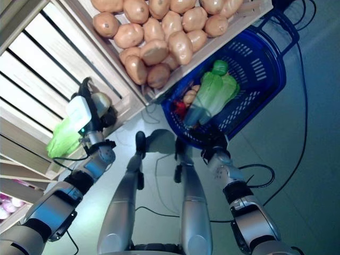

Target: Put vegetables into the basket

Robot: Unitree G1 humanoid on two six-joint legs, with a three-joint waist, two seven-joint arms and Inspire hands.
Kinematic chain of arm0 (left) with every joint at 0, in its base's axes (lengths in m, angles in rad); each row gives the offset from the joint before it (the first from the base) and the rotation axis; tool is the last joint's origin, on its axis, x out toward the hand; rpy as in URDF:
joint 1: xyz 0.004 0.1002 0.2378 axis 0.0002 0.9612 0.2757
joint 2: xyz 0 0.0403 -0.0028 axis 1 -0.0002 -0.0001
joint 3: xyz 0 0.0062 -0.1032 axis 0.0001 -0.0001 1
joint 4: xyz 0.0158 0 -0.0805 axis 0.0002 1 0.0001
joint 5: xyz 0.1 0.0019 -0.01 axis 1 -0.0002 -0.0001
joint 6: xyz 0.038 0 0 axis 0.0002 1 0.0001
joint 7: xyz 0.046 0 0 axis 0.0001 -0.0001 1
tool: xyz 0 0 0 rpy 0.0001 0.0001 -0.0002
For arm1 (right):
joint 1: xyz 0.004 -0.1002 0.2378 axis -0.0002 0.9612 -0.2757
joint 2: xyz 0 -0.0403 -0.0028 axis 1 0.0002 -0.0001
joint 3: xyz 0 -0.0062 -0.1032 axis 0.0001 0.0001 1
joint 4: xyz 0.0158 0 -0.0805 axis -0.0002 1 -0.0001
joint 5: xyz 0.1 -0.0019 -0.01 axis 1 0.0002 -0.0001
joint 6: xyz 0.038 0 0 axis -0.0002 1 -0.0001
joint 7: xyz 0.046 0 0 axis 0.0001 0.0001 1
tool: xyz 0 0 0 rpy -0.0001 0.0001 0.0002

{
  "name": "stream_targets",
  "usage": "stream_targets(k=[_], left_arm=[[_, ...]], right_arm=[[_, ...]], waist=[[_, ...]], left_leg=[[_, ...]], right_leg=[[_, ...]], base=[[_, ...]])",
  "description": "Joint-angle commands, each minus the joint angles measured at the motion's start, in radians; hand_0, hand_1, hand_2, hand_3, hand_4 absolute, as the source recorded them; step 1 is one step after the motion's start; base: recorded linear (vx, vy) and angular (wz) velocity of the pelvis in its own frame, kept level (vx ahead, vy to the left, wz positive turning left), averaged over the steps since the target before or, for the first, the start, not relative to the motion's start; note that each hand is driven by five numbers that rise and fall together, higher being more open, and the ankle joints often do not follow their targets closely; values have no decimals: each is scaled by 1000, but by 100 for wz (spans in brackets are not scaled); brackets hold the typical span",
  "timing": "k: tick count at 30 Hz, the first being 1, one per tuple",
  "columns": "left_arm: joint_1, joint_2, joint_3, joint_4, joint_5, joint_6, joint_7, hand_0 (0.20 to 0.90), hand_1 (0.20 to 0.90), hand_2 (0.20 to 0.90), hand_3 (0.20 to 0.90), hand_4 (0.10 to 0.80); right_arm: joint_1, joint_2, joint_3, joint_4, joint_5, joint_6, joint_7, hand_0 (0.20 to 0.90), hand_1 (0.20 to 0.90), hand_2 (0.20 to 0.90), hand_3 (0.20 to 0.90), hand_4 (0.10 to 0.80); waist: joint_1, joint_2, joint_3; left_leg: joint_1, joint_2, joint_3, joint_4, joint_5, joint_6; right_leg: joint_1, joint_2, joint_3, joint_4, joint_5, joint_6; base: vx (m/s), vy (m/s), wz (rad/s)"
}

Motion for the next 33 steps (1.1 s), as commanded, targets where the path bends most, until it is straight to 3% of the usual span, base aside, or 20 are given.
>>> stream_targets(k=[1,18,29,33], left_arm=[[163,84,90,128,-83,181,-23,300,300,300,300,400],[172,75,83,148,-96,138,-40,300,300,300,300,400],[234,109,94,-4,40,-68,-42,300,300,300,300,400],[327,149,122,-201,56,-175,-132,300,300,300,300,400]], right_arm=[[96,-48,-33,-64,-38,-32,11,900,900,900,900,800],[102,-40,-35,-60,-38,-47,20,900,900,900,900,800],[152,-25,-63,-85,-29,-69,5,900,900,900,900,800],[246,-23,-104,-125,-39,-63,25,900,900,900,900,800]], waist=[[12,-2,-3],[9,-5,-3],[17,2,-3],[25,6,-37]], left_leg=[[-64,-52,2,77,-1,3],[-38,-50,4,64,-2,6],[142,-60,14,58,-44,20],[285,-59,17,36,-72,22]], right_leg=[[82,-3,-35,-146,127,41],[105,1,-31,-153,127,39],[284,-10,-37,-168,101,38],[426,-19,-35,-197,90,41]], base=[[0,0,0],[0,0,0],[4,23,-2],[104,89,-10]])
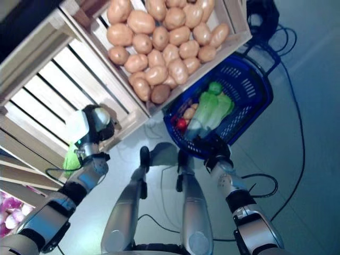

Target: Put vegetables into the basket

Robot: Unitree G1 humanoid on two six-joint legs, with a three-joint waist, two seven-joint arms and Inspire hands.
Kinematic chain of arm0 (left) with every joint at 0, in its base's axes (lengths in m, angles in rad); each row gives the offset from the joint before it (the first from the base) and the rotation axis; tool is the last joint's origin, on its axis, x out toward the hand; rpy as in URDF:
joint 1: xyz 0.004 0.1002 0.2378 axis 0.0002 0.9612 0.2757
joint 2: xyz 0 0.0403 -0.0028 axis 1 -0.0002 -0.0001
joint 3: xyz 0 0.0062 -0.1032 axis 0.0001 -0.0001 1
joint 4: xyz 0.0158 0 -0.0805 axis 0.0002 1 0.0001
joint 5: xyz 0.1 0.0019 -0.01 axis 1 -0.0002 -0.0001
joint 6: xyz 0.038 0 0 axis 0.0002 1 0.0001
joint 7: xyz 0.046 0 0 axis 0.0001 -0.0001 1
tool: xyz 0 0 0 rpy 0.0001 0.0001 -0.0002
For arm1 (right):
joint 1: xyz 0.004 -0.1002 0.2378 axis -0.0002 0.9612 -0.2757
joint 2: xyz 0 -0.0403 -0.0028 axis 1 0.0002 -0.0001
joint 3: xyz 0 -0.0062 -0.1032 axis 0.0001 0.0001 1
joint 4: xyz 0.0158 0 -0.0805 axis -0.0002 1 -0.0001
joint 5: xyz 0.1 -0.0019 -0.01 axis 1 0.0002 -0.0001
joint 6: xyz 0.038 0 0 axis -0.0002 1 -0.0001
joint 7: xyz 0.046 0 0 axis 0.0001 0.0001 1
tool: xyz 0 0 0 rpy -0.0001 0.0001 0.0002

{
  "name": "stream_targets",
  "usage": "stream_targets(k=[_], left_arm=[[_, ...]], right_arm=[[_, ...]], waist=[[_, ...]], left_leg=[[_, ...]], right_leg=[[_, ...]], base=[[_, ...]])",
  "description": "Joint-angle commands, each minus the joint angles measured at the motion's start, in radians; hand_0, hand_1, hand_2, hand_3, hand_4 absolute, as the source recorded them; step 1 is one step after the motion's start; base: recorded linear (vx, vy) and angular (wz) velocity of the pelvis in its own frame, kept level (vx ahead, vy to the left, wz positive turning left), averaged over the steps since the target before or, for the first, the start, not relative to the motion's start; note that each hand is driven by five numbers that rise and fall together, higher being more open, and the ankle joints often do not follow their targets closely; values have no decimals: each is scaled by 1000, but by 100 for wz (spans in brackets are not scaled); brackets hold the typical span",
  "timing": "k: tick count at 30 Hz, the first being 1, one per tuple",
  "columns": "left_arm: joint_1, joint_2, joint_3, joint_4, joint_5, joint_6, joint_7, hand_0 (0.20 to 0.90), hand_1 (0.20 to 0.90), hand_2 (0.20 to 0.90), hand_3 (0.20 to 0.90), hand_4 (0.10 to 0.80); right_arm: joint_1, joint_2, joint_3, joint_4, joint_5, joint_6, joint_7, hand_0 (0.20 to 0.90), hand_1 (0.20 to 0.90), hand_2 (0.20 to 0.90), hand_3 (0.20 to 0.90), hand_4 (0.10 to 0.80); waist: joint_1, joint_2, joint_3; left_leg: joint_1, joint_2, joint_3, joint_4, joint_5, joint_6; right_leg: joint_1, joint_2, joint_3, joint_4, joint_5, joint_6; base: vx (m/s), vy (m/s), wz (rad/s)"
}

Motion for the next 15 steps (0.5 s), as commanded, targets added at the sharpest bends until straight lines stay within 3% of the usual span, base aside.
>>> stream_targets(k=[1,4,9,15], left_arm=[[143,98,108,-156,23,-94,-29,300,300,300,300,400],[208,108,146,-253,-6,-175,-97,300,300,300,300,400],[386,51,300,-454,-193,-333,-365,300,300,300,300,400],[491,-15,362,-605,-417,-396,-582,300,300,300,300,400]], right_arm=[[138,-18,-87,-124,-51,-58,27,900,900,900,900,800],[211,-5,-106,-159,-82,-70,38,900,900,900,900,800],[378,56,-169,-284,-257,-48,64,900,900,900,900,800],[493,83,-207,-409,-395,-43,128,900,900,900,900,800]], waist=[[20,-16,-52],[22,-16,-91],[16,-19,-220],[14,-33,-321]], left_leg=[[30,-61,-5,59,-52,12],[90,-59,-11,24,-54,12],[239,-55,-18,-92,-46,19],[349,-44,-4,-155,-53,25]], right_leg=[[167,-29,-46,-148,96,29],[228,-33,-43,-183,103,33],[378,-33,-35,-292,124,46],[480,-35,-34,-366,144,59]], base=[[119,49,-15],[150,56,-12],[219,66,-3],[189,45,1]])
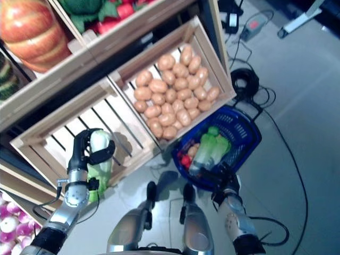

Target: Put vegetables into the basket

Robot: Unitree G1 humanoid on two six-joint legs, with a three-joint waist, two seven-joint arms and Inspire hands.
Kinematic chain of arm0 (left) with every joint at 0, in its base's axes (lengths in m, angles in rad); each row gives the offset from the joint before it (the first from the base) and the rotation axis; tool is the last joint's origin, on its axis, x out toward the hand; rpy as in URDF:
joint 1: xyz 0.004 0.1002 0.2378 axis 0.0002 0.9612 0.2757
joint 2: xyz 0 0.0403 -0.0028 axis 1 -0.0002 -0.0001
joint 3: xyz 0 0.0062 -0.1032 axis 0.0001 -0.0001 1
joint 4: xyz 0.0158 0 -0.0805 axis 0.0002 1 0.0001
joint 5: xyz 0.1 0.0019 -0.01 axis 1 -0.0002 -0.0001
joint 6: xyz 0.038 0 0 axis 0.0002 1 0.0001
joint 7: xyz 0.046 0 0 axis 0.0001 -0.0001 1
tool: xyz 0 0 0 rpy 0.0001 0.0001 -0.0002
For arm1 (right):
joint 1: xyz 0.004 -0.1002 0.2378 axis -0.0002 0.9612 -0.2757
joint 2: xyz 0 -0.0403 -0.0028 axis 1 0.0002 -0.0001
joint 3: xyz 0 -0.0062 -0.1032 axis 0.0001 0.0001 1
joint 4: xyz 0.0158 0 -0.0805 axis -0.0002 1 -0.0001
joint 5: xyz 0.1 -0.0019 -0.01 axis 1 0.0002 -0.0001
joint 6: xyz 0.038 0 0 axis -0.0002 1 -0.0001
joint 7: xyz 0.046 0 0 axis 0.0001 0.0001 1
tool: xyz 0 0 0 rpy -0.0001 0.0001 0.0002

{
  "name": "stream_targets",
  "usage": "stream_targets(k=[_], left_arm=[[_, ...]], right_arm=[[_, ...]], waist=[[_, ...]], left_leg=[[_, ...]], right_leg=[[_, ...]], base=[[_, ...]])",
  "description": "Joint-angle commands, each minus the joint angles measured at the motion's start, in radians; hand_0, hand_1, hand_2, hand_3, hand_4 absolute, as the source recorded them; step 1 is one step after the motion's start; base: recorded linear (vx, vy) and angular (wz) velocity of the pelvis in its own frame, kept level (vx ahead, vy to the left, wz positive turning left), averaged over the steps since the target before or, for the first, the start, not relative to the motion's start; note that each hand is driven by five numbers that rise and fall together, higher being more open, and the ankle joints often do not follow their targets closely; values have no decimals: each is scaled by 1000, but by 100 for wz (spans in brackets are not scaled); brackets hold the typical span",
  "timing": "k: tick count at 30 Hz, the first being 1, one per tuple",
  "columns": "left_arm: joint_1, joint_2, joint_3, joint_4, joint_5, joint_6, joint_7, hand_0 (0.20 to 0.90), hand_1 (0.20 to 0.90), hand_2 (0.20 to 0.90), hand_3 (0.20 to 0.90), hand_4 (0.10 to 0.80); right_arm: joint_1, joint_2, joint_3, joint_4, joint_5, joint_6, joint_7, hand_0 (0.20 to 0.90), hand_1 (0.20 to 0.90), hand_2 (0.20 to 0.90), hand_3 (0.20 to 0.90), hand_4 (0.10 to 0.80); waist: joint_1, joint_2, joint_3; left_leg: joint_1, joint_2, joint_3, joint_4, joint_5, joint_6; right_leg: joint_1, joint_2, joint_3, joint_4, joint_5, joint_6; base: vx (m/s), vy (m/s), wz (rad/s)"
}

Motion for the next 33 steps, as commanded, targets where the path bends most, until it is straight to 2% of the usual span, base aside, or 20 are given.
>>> stream_targets(k=[1,6,9,13,15,20,24,33], left_arm=[[11,-8,41,-117,-150,-167,-127,300,300,300,300,400],[29,-58,31,-183,-327,-187,-288,300,300,300,300,400],[27,-73,5,-238,-454,-154,-418,300,300,300,300,400],[5,-59,-24,-247,-488,-104,-478,300,300,300,300,400],[-8,-47,-32,-246,-519,-79,-504,300,300,300,300,400],[-39,-27,-67,-263,-579,-42,-582,300,300,300,300,400],[-60,-14,-112,-287,-597,-21,-651,300,300,300,300,400],[-90,39,-185,-329,-633,-23,-729,300,300,300,300,400]], right_arm=[[49,16,-33,-98,-94,-54,82,900,900,900,900,800],[78,27,-17,-164,-98,-96,174,900,900,900,900,800],[87,17,2,-249,-29,-128,293,900,900,900,900,800],[72,0,29,-315,97,-154,462,900,900,900,900,800],[65,-20,41,-349,164,-129,556,900,900,900,900,800],[35,-70,88,-397,256,-56,706,900,900,900,900,800],[17,-91,140,-422,356,54,818,900,900,900,900,800],[-14,-154,228,-410,372,176,922,900,900,900,900,800]], waist=[[-7,-72,-183],[-6,-80,-229],[-8,-86,-245],[-10,-90,-259],[-12,-93,-269],[-4,-100,-285],[4,-106,-308],[15,-109,-337]], left_leg=[[19,-42,-11,-2,-29,-7],[65,-37,-6,-27,-36,-4],[85,-32,3,-31,-46,0],[103,-29,10,-32,-53,1],[112,-30,14,-30,-60,3],[132,-30,10,-29,-71,5],[141,-28,-1,-36,-73,3],[137,-21,-8,-36,-73,-5]], right_leg=[[114,-43,-34,-130,111,14],[153,-46,-34,-157,120,22],[166,-48,-35,-155,115,26],[180,-51,-36,-158,113,31],[188,-52,-35,-161,110,32],[208,-56,-35,-167,107,36],[221,-54,-35,-179,107,39],[227,-55,-35,-187,107,45]], base=[[161,17,3],[96,-1,2],[42,-11,-1],[34,-7,-3],[0,0,0],[21,-16,0],[36,-28,2],[0,0,0]])
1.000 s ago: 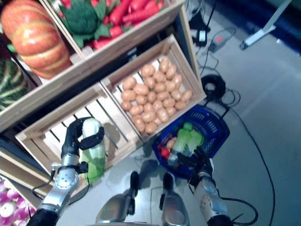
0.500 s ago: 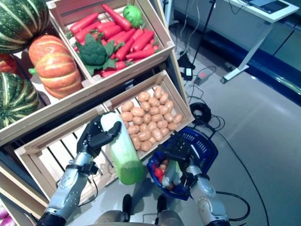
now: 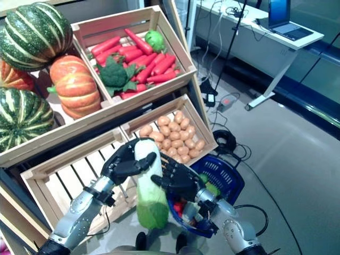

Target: Put vegetables into the basket

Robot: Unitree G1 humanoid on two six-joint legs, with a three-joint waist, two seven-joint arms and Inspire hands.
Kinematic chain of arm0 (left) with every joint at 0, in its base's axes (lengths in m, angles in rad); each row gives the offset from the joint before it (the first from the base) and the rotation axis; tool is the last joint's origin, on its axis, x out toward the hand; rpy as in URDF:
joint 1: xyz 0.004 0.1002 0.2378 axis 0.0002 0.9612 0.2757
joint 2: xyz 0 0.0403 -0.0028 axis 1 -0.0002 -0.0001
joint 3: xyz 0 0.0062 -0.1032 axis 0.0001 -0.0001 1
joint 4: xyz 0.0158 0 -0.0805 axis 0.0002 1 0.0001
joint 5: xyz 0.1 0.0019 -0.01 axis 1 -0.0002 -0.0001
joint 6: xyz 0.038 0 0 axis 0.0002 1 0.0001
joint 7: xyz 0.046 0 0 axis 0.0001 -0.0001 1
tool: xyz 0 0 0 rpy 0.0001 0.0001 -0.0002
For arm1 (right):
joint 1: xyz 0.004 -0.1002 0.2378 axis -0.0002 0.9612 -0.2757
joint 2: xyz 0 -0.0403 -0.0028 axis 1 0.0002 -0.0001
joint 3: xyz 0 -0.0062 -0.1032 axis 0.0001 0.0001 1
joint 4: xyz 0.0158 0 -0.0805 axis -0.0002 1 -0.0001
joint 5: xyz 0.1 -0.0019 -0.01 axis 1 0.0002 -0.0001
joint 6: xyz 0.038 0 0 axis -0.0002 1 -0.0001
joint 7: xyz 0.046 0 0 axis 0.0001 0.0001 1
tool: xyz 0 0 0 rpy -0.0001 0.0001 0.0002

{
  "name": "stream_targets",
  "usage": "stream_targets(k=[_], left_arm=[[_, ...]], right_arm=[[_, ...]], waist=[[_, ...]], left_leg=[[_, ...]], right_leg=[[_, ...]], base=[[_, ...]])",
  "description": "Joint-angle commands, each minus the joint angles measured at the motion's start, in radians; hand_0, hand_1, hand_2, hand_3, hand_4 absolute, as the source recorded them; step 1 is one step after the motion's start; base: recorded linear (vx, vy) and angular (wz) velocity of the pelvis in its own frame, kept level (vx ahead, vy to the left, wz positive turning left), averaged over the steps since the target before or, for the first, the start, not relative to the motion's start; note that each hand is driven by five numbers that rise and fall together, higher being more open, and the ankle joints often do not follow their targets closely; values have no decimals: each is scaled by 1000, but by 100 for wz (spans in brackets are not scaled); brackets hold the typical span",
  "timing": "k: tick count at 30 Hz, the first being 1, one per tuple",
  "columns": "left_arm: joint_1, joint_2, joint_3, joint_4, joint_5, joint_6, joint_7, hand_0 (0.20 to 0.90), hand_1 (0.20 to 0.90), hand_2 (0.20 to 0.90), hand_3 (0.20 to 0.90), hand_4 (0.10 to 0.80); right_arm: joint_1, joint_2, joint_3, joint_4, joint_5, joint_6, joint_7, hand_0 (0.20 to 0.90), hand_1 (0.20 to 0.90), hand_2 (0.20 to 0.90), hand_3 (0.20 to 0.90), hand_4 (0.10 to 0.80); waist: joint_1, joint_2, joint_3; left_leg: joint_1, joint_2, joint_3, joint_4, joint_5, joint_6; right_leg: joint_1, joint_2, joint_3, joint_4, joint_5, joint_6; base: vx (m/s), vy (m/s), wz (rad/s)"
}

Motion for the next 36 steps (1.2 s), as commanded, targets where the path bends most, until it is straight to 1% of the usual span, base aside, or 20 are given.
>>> stream_targets(k=[1,6,10,12,16,17,21,26,27,28,29,32,36], left_arm=[[-127,3,-27,-120,-90,-91,-70,300,300,300,300,400],[-132,27,-51,-137,-82,-118,-106,300,300,300,300,400],[-133,43,-66,-156,-121,-128,-147,300,300,300,300,400],[-136,46,-80,-169,-139,-134,-191,300,300,300,300,400],[-140,53,-104,-191,-184,-149,-227,300,300,300,300,400],[-145,48,-114,-198,-210,-151,-247,300,300,300,300,400],[-151,34,-128,-210,-226,-161,-273,300,300,300,300,400],[-148,21,-132,-226,-257,-139,-286,300,300,300,300,400],[-145,18,-129,-226,-272,-130,-294,300,300,300,300,400],[-144,16,-128,-228,-286,-125,-296,300,300,300,300,400],[-142,9,-130,-228,-306,-122,-302,300,300,300,300,400],[-133,-5,-125,-233,-340,-116,-308,300,300,300,300,400],[-126,-22,-120,-237,-332,-116,-304,300,300,300,300,400]], right_arm=[[-63,-36,54,-86,75,15,109,900,900,900,900,800],[-60,-64,83,-66,61,83,136,900,900,900,900,800],[-54,-83,110,-52,39,126,146,900,900,900,900,800],[-52,-90,129,-39,27,161,163,900,900,900,900,800],[-47,-95,160,-27,7,190,178,900,900,900,900,800],[-48,-89,172,-10,2,207,195,900,900,900,900,800],[-45,-72,197,10,-8,232,191,900,900,900,900,800],[-35,-46,218,30,-25,245,188,900,900,900,900,800],[-32,-43,219,31,-28,245,189,846,846,846,846,764],[-32,-42,220,29,-30,246,189,611,611,611,611,607],[-31,-39,225,28,-30,242,184,300,300,300,300,400],[-31,-33,225,29,-26,237,195,300,300,300,300,400],[-28,-23,225,27,-20,238,188,300,300,300,300,400]], waist=[[13,-32,-110],[12,-34,-122],[10,-34,-129],[9,-34,-134],[8,-32,-140],[8,-31,-143],[7,-29,-147],[6,-26,-150],[6,-26,-151],[6,-26,-151],[6,-25,-149],[7,-25,-149],[8,-26,-151]], left_leg=[[0,-23,-14,2,-51,-7],[0,-21,-13,2,-50,-7],[1,-19,-12,2,-50,-7],[1,-18,-11,2,-50,-8],[-2,-17,-11,2,-49,-8],[-2,-18,-12,2,-51,-7],[-2,-18,-14,2,-52,-6],[-5,-18,-17,2,-51,-6],[-5,-18,-17,2,-51,-6],[-5,-18,-18,2,-51,-6],[-6,-18,-20,2,-50,-7],[-6,-18,-22,2,-50,-6],[-7,-18,-28,2,-49,-6]], right_leg=[[18,-69,-28,1,52,38],[17,-69,-24,1,52,39],[18,-69,-20,1,51,39],[17,-70,-17,1,52,40],[14,-72,-16,1,53,42],[14,-71,-13,1,52,42],[13,-72,-10,1,51,41],[12,-73,-6,1,50,41],[12,-73,-5,1,50,41],[12,-73,-4,1,50,41],[12,-72,-3,1,51,41],[12,-73,-3,1,51,40],[12,-72,-2,1,51,39]], base=[[0,0,0],[0,0,0],[9,1,0],[18,3,-1],[0,0,0],[23,7,-5],[16,5,-8],[0,0,0],[0,0,0],[0,0,0],[0,0,0],[0,0,0],[0,0,0]])
